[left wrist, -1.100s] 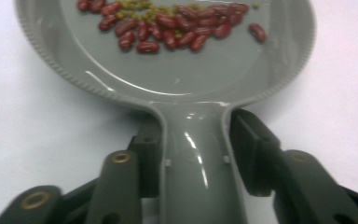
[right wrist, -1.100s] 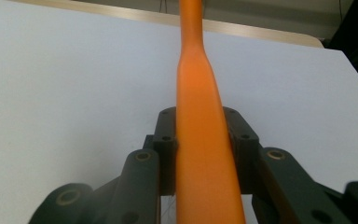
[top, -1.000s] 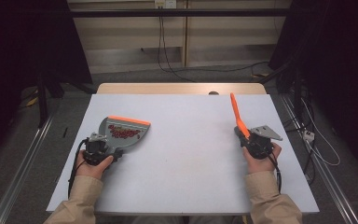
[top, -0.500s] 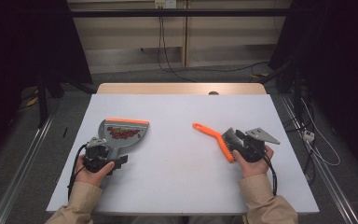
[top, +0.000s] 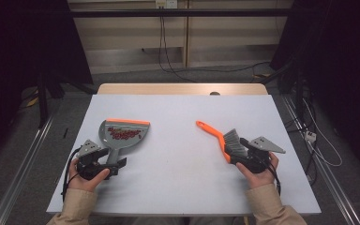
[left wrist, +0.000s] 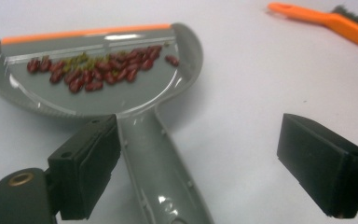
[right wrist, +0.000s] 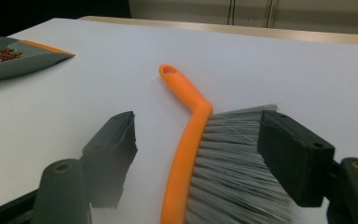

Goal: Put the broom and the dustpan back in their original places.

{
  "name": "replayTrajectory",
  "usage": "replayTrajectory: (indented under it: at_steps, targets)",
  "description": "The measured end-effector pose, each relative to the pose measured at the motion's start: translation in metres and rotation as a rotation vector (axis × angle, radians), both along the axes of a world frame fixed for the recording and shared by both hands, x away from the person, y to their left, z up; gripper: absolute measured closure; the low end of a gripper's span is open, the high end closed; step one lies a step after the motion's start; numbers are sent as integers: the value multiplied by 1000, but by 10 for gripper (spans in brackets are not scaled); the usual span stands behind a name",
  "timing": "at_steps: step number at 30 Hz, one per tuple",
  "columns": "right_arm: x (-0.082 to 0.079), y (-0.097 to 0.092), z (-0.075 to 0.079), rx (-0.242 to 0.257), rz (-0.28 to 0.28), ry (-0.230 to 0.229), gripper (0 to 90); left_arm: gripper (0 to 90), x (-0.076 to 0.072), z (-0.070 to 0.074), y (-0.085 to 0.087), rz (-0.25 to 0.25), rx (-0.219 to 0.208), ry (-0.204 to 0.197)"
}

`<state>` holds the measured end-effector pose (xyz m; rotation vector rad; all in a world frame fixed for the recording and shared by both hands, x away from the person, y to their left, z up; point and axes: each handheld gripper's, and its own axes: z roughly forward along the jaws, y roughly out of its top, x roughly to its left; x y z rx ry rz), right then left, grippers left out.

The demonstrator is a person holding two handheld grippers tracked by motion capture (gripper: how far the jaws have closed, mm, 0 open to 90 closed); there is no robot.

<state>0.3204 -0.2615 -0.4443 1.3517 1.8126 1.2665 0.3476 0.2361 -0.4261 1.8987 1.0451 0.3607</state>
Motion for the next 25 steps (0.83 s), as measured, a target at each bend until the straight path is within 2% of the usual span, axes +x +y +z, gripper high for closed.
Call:
replayTrajectory:
  at_steps: [4, 8, 13, 17, 19, 25]
  targets:
    - [-6, -4, 0, -16, 19, -13, 268, 108, -1, 1, 2, -36, -32, -42]
    - [-12, -9, 0, -8, 26, -11, 268, 105, -4, 2, 4, -58, -54, -88]
    - [-19, -7, -2, -4, 58, -9, 261, 91, -3, -1, 3, -77, -71, -79]
    - [-23, -4, 0, -4, 77, -18, 258, 88, -5, -1, 1, -90, -102, -109]
    - [-25, -3, 0, -10, 88, -23, 257, 84, -5, -2, 0, -95, -106, -118]
    - [-26, -1, -1, -12, 102, -18, 257, 84, -5, -3, -2, -105, -111, -112]
